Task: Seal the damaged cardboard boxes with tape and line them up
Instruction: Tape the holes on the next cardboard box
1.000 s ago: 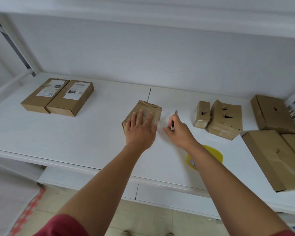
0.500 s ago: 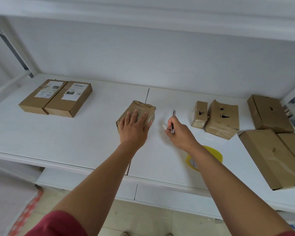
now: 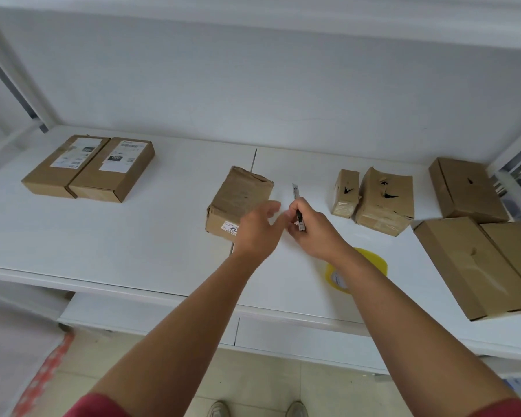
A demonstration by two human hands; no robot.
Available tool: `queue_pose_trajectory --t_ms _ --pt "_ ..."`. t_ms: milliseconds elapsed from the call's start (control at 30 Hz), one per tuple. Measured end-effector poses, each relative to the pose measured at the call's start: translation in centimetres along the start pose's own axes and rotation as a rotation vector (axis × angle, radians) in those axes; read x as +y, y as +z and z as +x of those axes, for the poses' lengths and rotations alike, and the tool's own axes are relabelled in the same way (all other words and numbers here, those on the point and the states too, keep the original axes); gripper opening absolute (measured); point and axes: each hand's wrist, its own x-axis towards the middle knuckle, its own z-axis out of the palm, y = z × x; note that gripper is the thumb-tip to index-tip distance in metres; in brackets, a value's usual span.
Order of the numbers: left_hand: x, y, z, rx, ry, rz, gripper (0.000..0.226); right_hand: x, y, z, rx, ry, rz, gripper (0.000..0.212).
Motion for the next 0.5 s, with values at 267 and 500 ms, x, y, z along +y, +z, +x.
queue_pose_trajectory --t_ms 267,500 --pt "0.8 -0.8 0.8 -0.056 0.110 0.319 0.027 -0.3 -0.5 -0.2 -0.053 0.070 -0.002 0.024" --pt "0.1 0.9 -0.9 0.085 0.191 0.451 0.031 0.5 -1.2 0.6 0.179 0.292 0.087 0.020"
